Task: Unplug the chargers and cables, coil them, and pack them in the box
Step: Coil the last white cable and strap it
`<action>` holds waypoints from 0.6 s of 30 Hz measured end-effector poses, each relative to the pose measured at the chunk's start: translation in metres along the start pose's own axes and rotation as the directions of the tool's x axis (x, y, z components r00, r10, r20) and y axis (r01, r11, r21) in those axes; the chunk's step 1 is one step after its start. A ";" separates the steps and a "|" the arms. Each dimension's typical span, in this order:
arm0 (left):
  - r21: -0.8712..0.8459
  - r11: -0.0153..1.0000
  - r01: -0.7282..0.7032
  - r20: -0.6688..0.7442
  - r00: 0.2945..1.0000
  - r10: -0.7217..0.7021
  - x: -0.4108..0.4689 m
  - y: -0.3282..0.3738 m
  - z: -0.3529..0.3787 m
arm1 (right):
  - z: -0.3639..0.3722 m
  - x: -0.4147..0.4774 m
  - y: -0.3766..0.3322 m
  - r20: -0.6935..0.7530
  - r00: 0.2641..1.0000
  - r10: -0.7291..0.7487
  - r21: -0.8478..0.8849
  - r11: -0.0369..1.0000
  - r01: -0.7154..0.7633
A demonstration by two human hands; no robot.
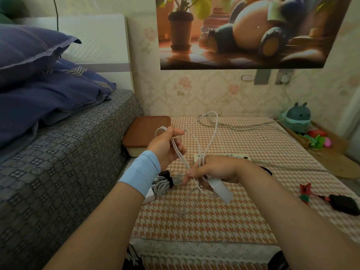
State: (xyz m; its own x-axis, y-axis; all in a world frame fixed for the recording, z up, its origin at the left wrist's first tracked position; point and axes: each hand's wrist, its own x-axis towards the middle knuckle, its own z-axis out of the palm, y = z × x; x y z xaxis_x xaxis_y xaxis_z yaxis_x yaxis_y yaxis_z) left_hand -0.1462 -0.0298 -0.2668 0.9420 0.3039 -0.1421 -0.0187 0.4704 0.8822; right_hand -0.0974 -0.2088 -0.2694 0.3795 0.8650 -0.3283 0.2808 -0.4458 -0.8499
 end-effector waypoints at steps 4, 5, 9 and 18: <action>0.403 0.910 0.096 0.041 0.992 -0.123 -0.005 -0.008 -0.009 | -0.008 0.000 0.016 -0.130 0.991 -0.031 0.313 0.947 0.071; 0.508 0.852 0.128 0.081 0.978 -0.195 -0.006 -0.010 -0.011 | -0.011 0.000 0.019 -0.183 0.983 -0.020 0.385 0.918 0.090; 0.846 0.532 -0.035 0.272 0.886 -0.374 -0.018 -0.021 -0.015 | -0.022 0.002 0.028 -0.359 0.932 0.044 0.505 0.849 0.154; 0.999 0.025 -0.033 0.039 0.952 -0.304 -0.017 0.000 -0.047 | -0.030 0.007 0.043 -0.596 0.774 0.212 0.532 0.827 0.183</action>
State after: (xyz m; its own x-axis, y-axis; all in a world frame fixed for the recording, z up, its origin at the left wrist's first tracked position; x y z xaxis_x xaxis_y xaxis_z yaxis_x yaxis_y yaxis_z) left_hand -0.1781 0.0042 -0.2858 0.9156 0.1137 -0.3857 0.3027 -0.8262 0.4752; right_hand -0.0559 -0.2287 -0.2957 0.8788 0.4380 -0.1892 -0.1675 -0.0881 -0.9819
